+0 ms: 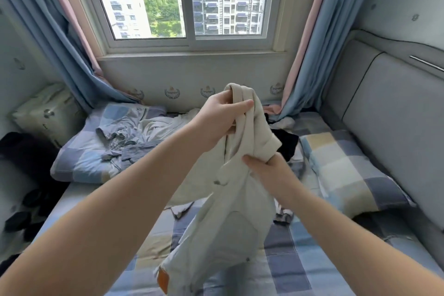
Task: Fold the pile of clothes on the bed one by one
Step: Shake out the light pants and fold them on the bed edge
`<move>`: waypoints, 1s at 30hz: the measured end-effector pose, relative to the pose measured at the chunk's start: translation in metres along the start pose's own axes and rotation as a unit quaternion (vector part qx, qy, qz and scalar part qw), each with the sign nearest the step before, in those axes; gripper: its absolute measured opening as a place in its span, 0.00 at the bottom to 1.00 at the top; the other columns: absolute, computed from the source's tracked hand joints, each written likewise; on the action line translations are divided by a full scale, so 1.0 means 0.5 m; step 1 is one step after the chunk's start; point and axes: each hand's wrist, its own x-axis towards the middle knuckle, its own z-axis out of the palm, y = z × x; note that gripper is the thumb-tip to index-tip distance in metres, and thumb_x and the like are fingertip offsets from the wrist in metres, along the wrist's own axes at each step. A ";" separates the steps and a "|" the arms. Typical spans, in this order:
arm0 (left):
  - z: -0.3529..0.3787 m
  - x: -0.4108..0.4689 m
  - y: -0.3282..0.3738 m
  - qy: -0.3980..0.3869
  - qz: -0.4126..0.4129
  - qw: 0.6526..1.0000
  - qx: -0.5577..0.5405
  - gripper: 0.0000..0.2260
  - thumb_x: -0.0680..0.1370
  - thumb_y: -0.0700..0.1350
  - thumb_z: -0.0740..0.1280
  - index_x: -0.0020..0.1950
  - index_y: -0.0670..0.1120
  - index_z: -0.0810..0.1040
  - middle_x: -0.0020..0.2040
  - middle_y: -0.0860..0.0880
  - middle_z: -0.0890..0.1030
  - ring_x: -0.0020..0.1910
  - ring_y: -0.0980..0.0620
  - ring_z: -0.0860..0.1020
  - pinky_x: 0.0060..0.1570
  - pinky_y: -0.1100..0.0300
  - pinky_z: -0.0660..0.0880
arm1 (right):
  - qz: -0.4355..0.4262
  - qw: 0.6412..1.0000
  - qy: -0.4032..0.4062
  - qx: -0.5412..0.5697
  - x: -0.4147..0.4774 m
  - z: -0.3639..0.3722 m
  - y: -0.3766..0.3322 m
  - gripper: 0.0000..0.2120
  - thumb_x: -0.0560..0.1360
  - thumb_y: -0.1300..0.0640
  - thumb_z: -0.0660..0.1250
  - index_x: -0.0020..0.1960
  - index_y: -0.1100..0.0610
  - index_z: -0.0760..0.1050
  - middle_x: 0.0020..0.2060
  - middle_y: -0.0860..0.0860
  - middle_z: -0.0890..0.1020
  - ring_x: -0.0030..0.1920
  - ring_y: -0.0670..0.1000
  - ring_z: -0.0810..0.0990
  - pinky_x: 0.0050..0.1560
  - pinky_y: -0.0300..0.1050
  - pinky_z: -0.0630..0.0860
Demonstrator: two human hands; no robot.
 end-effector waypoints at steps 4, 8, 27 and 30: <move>-0.036 -0.020 -0.071 -0.054 -0.058 0.996 0.038 0.23 0.77 0.48 0.75 0.71 0.51 0.74 0.55 0.47 0.85 0.51 0.49 0.84 0.57 0.48 0.81 | -0.033 0.999 0.019 0.033 0.016 -0.042 -0.053 0.04 0.79 0.63 0.68 0.52 0.58 0.81 0.44 0.51 0.87 0.46 0.52 0.86 0.44 0.46 0.84; -0.013 -0.042 -0.162 -0.158 -0.052 0.981 0.100 0.10 0.78 0.44 0.74 0.57 0.44 0.81 0.49 0.50 0.85 0.48 0.54 0.83 0.51 0.58 0.79 | -0.058 0.996 0.053 0.038 0.036 -0.063 -0.102 0.09 0.80 0.60 0.68 0.59 0.61 0.80 0.50 0.56 0.87 0.50 0.57 0.86 0.50 0.55 0.83; 0.025 -0.003 -0.127 0.030 0.079 0.988 0.130 0.17 0.85 0.44 0.61 0.37 0.47 0.63 0.30 0.54 0.64 0.30 0.53 0.61 0.28 0.58 0.59 | -0.051 0.925 0.276 -0.256 0.087 -0.235 -0.016 0.23 0.76 0.49 0.71 0.66 0.58 0.74 0.65 0.56 0.76 0.65 0.57 0.75 0.65 0.45 0.68; 0.032 0.006 -0.103 0.055 0.096 0.988 0.111 0.15 0.84 0.41 0.61 0.37 0.45 0.65 0.30 0.49 0.64 0.30 0.50 0.61 0.29 0.56 0.59 | -0.238 0.886 0.249 -0.310 0.029 -0.150 0.024 0.34 0.72 0.41 0.72 0.71 0.55 0.67 0.72 0.57 0.66 0.75 0.55 0.63 0.73 0.48 0.58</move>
